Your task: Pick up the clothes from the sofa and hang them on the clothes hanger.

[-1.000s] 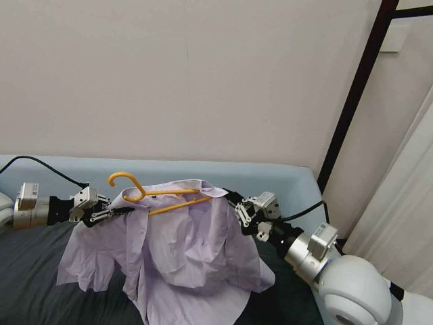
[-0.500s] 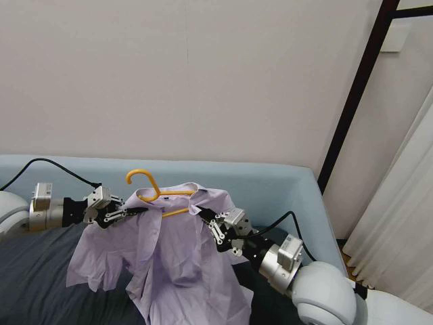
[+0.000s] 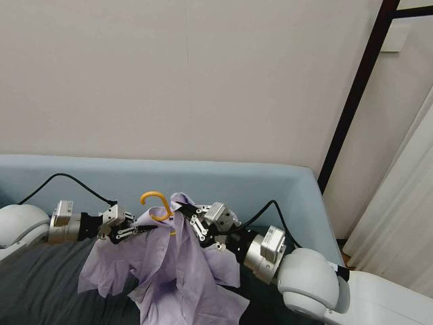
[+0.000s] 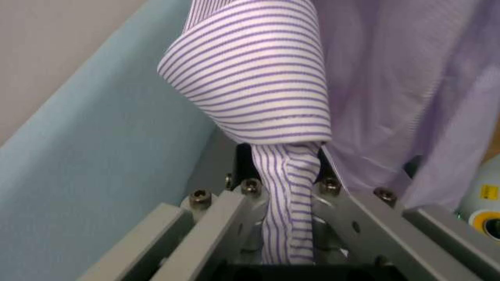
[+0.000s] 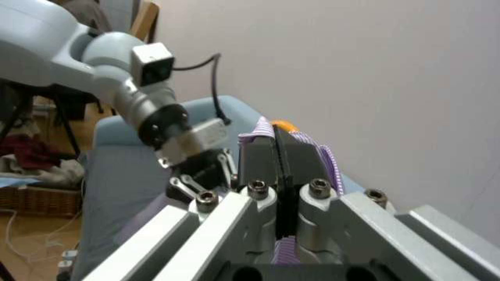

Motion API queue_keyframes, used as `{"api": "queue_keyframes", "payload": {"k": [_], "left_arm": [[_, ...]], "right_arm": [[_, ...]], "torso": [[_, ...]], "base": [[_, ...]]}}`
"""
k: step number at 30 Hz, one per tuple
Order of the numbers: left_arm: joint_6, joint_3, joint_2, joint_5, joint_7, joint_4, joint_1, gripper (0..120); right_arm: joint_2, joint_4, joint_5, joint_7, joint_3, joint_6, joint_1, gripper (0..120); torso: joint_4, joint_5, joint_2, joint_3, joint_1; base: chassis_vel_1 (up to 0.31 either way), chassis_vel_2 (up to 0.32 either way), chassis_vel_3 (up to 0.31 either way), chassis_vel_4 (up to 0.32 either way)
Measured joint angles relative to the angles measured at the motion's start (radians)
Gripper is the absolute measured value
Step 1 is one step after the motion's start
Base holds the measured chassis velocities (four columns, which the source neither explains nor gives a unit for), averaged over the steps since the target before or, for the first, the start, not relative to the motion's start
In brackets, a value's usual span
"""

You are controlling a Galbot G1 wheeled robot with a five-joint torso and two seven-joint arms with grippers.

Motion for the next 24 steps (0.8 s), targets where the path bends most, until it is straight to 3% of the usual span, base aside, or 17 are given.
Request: {"api": "queue_keyframes", "payload": {"k": [7, 12, 24], "left_arm": [[-0.001, 0.069, -0.04, -0.007, 0.0, 0.031, -0.073, 1], [-0.006, 0.126, -0.05, -0.046, 0.012, 0.06, -0.161, 1], [-0.018, 0.172, -0.05, -0.057, 0.038, 0.092, -0.231, 1]], "right_arm": [[-0.006, -0.024, -0.062, -0.028, -0.05, 0.011, -0.007, 0], [-0.016, -0.084, -0.184, -0.076, -0.073, 0.058, -0.113, 0], [-0.046, -0.113, -0.31, -0.13, -0.065, 0.129, -0.233, 0]], "torso": [[0.0, 0.0, 0.0, 0.0, 0.0], [0.0, 0.0003, 0.0, 0.0, 0.0], [0.0, 0.0, 0.0, 0.0, 0.0]], "base": [[0.0, 0.0, 0.0, 0.0], [0.0, 0.0, 0.0, 0.0], [0.0, 0.0, 0.0, 0.0]]}}
